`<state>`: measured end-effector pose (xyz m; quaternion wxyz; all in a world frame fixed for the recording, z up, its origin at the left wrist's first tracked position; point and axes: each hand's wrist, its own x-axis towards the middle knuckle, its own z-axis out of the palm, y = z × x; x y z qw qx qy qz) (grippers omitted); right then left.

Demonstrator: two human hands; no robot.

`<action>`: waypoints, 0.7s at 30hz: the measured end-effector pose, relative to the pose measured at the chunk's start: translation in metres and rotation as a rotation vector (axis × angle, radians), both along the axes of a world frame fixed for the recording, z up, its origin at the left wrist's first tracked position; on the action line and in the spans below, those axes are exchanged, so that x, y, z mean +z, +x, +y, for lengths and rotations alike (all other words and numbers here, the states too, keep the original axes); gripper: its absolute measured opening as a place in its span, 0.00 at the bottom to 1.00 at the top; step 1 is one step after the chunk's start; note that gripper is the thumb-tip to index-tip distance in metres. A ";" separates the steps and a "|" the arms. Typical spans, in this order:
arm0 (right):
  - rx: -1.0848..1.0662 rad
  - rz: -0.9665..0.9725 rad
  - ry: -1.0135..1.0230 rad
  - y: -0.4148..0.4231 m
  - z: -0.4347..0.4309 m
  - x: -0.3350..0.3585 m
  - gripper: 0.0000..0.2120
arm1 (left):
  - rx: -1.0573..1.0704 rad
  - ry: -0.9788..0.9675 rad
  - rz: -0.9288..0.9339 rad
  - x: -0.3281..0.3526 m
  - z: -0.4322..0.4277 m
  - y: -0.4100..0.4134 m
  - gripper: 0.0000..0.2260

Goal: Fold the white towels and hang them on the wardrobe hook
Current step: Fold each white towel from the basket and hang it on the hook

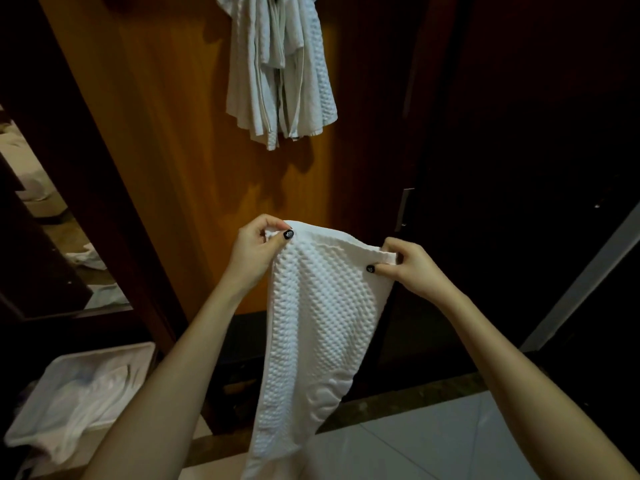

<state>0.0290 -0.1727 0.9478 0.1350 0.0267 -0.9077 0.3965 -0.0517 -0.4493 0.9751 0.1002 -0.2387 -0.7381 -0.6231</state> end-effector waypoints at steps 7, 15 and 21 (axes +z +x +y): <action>-0.021 0.180 -0.147 0.006 -0.017 0.016 0.09 | 0.033 -0.167 0.098 0.005 -0.038 -0.011 0.10; -0.150 0.408 0.049 0.007 -0.018 0.041 0.14 | -0.030 -0.203 -0.020 -0.010 -0.034 -0.001 0.08; -0.285 0.456 0.021 0.013 -0.003 0.055 0.16 | -0.180 -0.248 -0.088 -0.012 -0.012 0.012 0.08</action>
